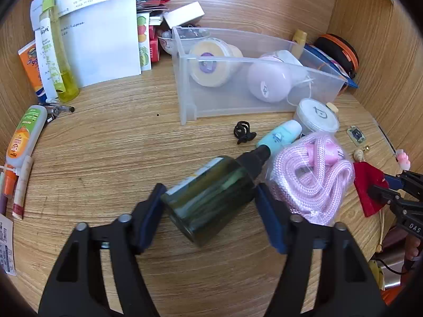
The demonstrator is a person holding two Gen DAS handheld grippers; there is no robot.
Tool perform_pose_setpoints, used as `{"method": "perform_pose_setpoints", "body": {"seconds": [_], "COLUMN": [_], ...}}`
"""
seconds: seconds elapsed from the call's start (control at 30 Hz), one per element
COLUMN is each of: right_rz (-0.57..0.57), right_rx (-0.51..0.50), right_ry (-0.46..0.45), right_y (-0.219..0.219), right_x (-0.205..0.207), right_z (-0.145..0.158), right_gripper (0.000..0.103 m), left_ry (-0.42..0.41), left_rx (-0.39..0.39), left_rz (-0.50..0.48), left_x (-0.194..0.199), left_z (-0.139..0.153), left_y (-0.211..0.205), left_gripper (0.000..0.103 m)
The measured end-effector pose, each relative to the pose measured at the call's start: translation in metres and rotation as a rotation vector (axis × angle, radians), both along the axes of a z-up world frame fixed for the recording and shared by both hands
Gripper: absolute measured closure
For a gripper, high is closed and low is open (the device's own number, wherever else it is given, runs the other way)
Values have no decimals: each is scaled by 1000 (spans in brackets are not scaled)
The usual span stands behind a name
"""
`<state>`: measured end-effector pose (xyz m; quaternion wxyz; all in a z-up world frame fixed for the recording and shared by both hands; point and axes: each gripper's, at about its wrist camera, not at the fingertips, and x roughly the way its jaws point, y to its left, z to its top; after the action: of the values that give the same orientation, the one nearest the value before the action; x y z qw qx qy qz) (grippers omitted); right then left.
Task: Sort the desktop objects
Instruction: 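Lower the green bottle into the bin with the left tool while the right tool drops the red pouch in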
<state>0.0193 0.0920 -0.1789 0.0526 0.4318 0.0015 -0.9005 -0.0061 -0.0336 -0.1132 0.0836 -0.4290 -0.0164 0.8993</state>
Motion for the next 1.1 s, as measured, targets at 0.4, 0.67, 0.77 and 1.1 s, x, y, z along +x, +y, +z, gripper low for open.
{"method": "perform_pose_setpoints", "body": {"seconds": [0.4,0.67,0.77,1.1], "right_rz": [-9,-21,-8,33], "right_rx": [12,28,66,99], "right_ry": [72,168,206,314], "right_y": [7,17,12,4], "right_x": [3,-1,-6,-38], "right_z": [22,55,66,99], "right_gripper": [76,76,76,76], "left_ry": [51,112,137,224], "left_rx": [35,26,25,5], "left_rz": [64,67,69,53], "left_x": [4,8,7,0], "left_z": [11,32,41,72], "left_y": [-18,-22,-24,-18], "left_gripper": [39,39,39,39]}}
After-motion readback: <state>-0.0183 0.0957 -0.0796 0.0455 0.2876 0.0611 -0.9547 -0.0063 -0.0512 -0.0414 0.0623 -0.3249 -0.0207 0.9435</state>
